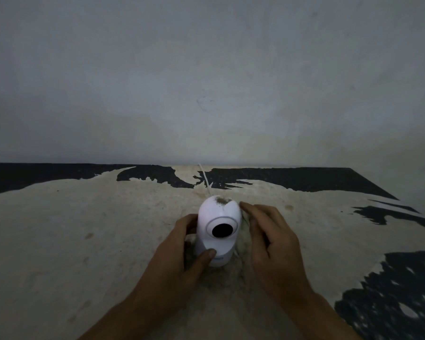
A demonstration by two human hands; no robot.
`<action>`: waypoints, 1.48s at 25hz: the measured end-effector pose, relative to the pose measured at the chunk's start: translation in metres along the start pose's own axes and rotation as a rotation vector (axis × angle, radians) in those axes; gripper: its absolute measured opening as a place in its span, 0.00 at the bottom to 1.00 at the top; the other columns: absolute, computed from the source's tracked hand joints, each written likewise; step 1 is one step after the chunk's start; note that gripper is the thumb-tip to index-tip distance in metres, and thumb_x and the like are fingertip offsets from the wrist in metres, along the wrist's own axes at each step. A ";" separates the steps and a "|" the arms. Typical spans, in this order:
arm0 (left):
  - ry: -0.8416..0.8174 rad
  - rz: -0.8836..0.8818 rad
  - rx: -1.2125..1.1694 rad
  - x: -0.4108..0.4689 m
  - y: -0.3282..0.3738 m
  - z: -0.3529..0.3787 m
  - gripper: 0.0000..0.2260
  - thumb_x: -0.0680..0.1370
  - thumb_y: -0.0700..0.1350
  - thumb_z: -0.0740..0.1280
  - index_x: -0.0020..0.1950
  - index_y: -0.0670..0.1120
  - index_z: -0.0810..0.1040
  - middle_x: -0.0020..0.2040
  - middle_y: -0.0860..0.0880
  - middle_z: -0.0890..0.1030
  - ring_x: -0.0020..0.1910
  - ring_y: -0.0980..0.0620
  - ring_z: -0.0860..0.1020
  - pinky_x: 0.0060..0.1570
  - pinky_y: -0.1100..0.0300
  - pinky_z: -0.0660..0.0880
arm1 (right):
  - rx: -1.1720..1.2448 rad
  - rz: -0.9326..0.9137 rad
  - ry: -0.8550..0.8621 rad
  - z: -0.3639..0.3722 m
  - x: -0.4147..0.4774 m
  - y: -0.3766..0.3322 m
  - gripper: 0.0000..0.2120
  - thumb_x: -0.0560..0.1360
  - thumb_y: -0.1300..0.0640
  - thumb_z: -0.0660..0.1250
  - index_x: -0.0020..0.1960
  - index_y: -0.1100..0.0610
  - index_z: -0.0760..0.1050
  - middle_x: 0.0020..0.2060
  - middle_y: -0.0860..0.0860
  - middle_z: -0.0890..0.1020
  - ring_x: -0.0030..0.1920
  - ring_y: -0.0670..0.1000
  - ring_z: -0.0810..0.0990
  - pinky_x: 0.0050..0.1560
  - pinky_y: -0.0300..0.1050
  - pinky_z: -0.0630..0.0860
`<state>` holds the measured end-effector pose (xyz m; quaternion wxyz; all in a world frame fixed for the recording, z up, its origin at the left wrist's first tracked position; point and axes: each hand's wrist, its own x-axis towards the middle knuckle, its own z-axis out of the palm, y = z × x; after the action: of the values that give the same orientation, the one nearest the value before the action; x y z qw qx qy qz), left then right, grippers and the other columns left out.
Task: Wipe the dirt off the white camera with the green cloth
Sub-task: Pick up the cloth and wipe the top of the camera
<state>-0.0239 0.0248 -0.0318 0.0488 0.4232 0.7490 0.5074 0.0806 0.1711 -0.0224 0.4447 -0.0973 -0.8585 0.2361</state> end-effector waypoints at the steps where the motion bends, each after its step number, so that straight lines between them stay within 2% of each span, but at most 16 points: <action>1: 0.001 -0.006 0.001 0.000 0.000 0.000 0.27 0.71 0.53 0.67 0.66 0.58 0.58 0.59 0.64 0.67 0.53 0.65 0.68 0.48 0.75 0.66 | -0.003 -0.017 0.014 0.000 0.000 -0.001 0.16 0.77 0.65 0.58 0.63 0.61 0.74 0.56 0.51 0.78 0.57 0.39 0.74 0.57 0.27 0.69; 6: 0.003 -0.001 -0.003 -0.001 -0.001 0.000 0.28 0.71 0.53 0.67 0.67 0.56 0.58 0.61 0.62 0.68 0.56 0.61 0.69 0.53 0.70 0.67 | 0.023 0.012 0.000 0.001 -0.001 -0.001 0.15 0.78 0.63 0.59 0.64 0.60 0.73 0.55 0.52 0.78 0.56 0.39 0.74 0.54 0.27 0.70; 9: 0.008 -0.007 0.013 -0.001 0.000 0.001 0.28 0.71 0.54 0.66 0.67 0.57 0.58 0.60 0.62 0.67 0.55 0.62 0.69 0.50 0.73 0.66 | 0.015 -0.056 0.014 0.000 0.000 -0.005 0.17 0.78 0.59 0.60 0.64 0.63 0.74 0.53 0.52 0.77 0.53 0.42 0.75 0.52 0.29 0.71; 14: 0.005 -0.034 0.012 0.000 0.000 0.001 0.28 0.71 0.53 0.66 0.67 0.56 0.58 0.63 0.58 0.69 0.55 0.62 0.68 0.54 0.67 0.66 | -0.028 -0.101 0.083 -0.001 0.001 -0.006 0.15 0.76 0.62 0.64 0.61 0.65 0.76 0.49 0.56 0.81 0.49 0.44 0.77 0.52 0.29 0.73; 17: 0.018 -0.050 0.025 0.001 0.001 0.002 0.28 0.71 0.53 0.67 0.67 0.56 0.58 0.65 0.56 0.69 0.54 0.61 0.67 0.55 0.66 0.66 | -0.118 -0.237 0.060 0.001 -0.001 -0.016 0.16 0.80 0.56 0.59 0.59 0.66 0.77 0.50 0.59 0.80 0.50 0.50 0.78 0.52 0.36 0.77; 20: 0.020 -0.059 0.024 0.002 0.001 0.003 0.28 0.71 0.53 0.67 0.67 0.56 0.58 0.64 0.56 0.70 0.54 0.61 0.68 0.55 0.66 0.67 | -0.217 -0.355 -0.003 0.003 -0.001 -0.020 0.24 0.83 0.51 0.49 0.59 0.65 0.78 0.52 0.59 0.77 0.51 0.52 0.76 0.52 0.40 0.78; 24: 0.019 -0.021 0.014 0.000 -0.001 0.003 0.28 0.71 0.53 0.67 0.67 0.56 0.59 0.61 0.60 0.69 0.55 0.61 0.68 0.49 0.74 0.65 | -0.248 -0.290 0.009 0.001 0.003 -0.015 0.28 0.83 0.49 0.46 0.60 0.66 0.77 0.51 0.62 0.78 0.52 0.55 0.76 0.55 0.39 0.75; 27: 0.019 0.003 0.001 0.000 -0.001 0.002 0.26 0.71 0.53 0.66 0.65 0.58 0.58 0.60 0.61 0.68 0.55 0.62 0.68 0.49 0.75 0.65 | -0.249 -0.223 0.028 -0.004 0.005 -0.009 0.28 0.83 0.48 0.44 0.62 0.64 0.76 0.51 0.62 0.78 0.51 0.55 0.77 0.52 0.40 0.76; 29: 0.020 -0.009 0.001 0.000 -0.001 0.001 0.26 0.71 0.53 0.67 0.65 0.58 0.59 0.61 0.61 0.69 0.55 0.62 0.68 0.52 0.72 0.66 | -0.247 -0.249 0.010 0.001 0.003 -0.013 0.29 0.83 0.48 0.45 0.60 0.65 0.77 0.51 0.63 0.79 0.51 0.55 0.77 0.51 0.42 0.78; 31: 0.022 -0.047 -0.001 0.001 0.000 0.001 0.27 0.71 0.53 0.68 0.66 0.57 0.59 0.62 0.59 0.70 0.55 0.60 0.69 0.56 0.65 0.68 | -0.314 -0.328 0.004 0.009 -0.001 -0.019 0.29 0.83 0.49 0.46 0.54 0.66 0.80 0.48 0.63 0.81 0.48 0.53 0.79 0.48 0.44 0.81; 33: 0.022 -0.053 0.001 0.001 0.000 0.002 0.28 0.71 0.52 0.68 0.67 0.57 0.59 0.63 0.58 0.70 0.55 0.60 0.69 0.57 0.64 0.68 | -0.356 -0.369 -0.006 0.012 -0.002 -0.020 0.25 0.83 0.50 0.50 0.54 0.65 0.81 0.48 0.62 0.82 0.48 0.54 0.80 0.47 0.44 0.81; 35: 0.019 -0.029 0.006 0.001 0.000 0.002 0.27 0.71 0.52 0.68 0.66 0.57 0.59 0.62 0.59 0.69 0.55 0.61 0.69 0.55 0.67 0.67 | -0.344 -0.314 -0.022 0.005 0.004 -0.017 0.26 0.83 0.48 0.48 0.59 0.64 0.78 0.52 0.62 0.79 0.51 0.56 0.78 0.52 0.42 0.78; 37: 0.014 -0.003 0.011 0.001 -0.001 0.001 0.26 0.71 0.53 0.67 0.64 0.59 0.59 0.60 0.62 0.69 0.52 0.66 0.69 0.51 0.73 0.66 | -0.342 -0.245 0.022 -0.004 0.008 -0.010 0.25 0.83 0.51 0.47 0.61 0.64 0.77 0.51 0.62 0.78 0.51 0.57 0.77 0.51 0.43 0.77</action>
<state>-0.0241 0.0258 -0.0325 0.0419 0.4187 0.7528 0.5062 0.0797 0.1665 -0.0099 0.4567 -0.0689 -0.8865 0.0300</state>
